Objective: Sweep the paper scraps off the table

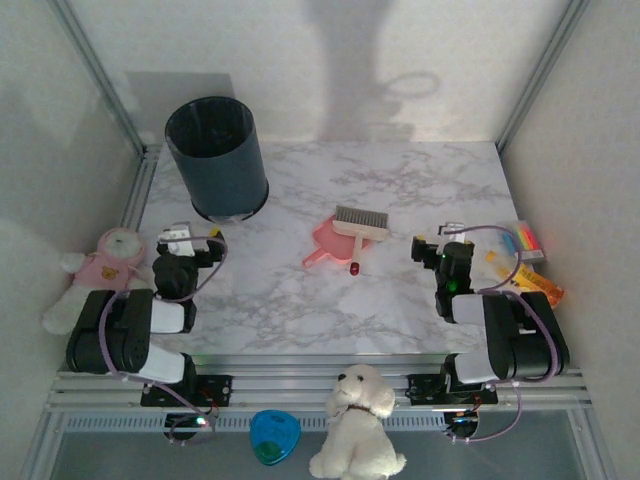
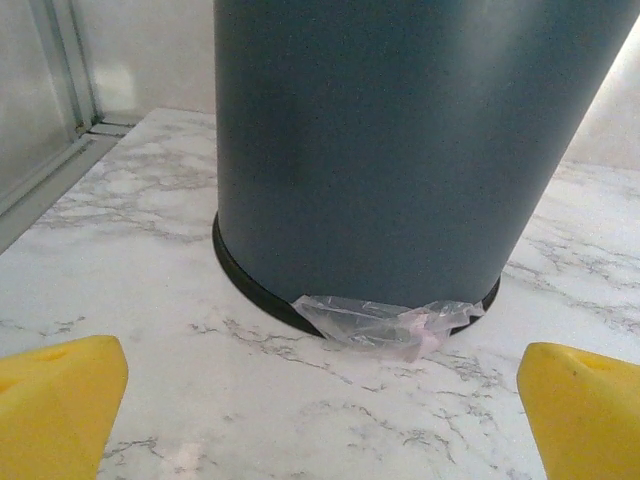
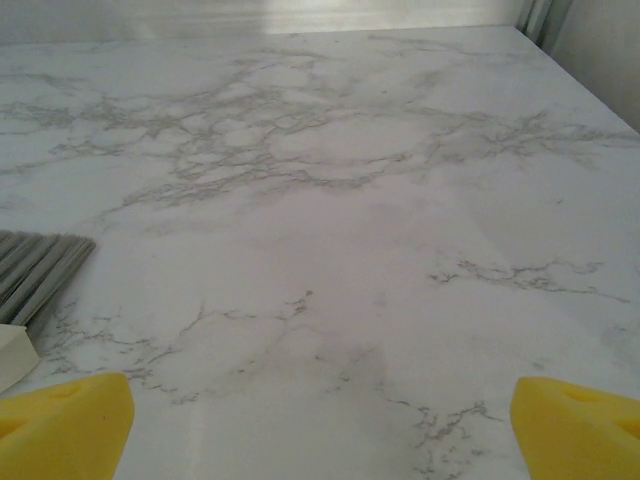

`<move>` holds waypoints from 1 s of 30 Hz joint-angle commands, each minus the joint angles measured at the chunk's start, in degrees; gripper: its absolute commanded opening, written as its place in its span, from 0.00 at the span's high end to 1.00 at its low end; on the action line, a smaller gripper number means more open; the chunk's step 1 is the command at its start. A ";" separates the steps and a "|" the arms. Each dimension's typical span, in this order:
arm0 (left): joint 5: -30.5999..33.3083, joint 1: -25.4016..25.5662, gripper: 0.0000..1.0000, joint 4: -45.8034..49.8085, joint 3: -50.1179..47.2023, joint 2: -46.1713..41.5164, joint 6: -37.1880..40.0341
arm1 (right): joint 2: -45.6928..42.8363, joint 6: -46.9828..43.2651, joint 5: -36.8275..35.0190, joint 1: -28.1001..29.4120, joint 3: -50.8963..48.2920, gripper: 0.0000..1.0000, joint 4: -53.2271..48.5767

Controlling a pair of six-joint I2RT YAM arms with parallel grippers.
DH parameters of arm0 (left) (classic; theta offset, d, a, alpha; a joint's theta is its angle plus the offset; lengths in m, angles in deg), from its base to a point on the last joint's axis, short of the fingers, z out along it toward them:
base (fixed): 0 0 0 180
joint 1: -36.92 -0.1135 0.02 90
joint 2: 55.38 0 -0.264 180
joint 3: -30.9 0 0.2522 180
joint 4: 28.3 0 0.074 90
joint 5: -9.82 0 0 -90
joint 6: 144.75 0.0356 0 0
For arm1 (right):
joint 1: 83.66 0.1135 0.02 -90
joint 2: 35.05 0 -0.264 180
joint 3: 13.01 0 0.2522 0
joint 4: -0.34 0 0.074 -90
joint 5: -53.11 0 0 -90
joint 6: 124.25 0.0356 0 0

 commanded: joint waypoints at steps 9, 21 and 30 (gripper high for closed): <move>6.45 -0.17 0.00 -2.65 2.51 3.79 -3.17 | 7.28 -1.69 2.41 -0.27 4.12 0.02 4.20; 7.99 0.53 0.00 -2.50 2.67 3.80 -2.91 | 7.20 -0.81 2.97 -0.99 6.16 0.01 0.13; 8.00 0.48 0.00 -2.36 2.74 3.86 -2.92 | 7.21 -0.73 3.00 -0.96 6.16 0.01 0.01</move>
